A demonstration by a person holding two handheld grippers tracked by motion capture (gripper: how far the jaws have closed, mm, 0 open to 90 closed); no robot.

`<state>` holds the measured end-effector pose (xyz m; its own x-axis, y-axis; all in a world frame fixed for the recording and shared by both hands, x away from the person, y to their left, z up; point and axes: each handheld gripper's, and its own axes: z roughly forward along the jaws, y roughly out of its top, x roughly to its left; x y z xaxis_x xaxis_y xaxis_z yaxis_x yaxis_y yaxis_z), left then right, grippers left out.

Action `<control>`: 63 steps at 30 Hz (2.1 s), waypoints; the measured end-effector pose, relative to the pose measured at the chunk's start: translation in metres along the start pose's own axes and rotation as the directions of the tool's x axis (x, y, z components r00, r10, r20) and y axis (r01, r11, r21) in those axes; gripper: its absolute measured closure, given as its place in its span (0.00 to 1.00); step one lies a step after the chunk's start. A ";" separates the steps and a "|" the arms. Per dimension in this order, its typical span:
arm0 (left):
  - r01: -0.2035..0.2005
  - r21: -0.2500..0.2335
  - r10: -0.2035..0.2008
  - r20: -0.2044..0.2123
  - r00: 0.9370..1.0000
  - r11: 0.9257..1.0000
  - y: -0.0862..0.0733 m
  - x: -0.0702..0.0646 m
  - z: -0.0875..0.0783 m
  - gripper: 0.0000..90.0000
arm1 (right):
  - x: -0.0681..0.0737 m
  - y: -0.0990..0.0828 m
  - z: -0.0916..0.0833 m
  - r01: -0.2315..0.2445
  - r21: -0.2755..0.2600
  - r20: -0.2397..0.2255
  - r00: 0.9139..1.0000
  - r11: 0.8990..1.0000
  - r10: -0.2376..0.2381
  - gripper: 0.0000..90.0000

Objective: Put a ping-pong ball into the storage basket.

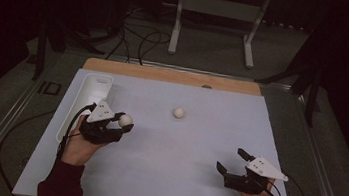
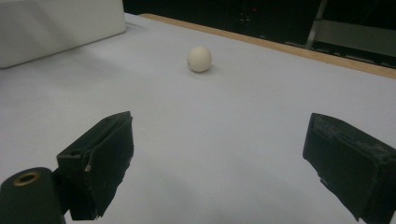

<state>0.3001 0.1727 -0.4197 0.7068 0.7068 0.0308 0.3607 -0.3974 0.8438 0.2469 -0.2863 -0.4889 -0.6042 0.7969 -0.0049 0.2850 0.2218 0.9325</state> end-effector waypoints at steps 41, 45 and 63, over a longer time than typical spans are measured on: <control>0.067 -0.035 -0.070 -0.081 0.994 0.997 -0.011 0.029 -0.024 0.56 | -0.001 0.000 -0.001 0.005 0.004 0.003 1.000 1.000 -0.005 0.09; 0.067 -0.027 -0.069 -0.098 0.993 0.997 -0.012 0.031 -0.025 0.56 | -0.001 0.000 -0.001 0.007 0.004 0.003 1.000 1.000 -0.007 0.09; 0.090 -0.025 -0.092 -0.118 0.989 0.996 -0.019 0.043 -0.038 0.56 | -0.001 0.000 -0.002 0.002 0.007 0.004 1.000 1.000 -0.002 0.09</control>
<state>0.3004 0.2323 -0.4139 0.5940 0.8043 0.0158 0.4074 -0.3176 0.8562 0.2462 -0.2879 -0.4887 -0.6018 0.7986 -0.0084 0.2890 0.2276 0.9299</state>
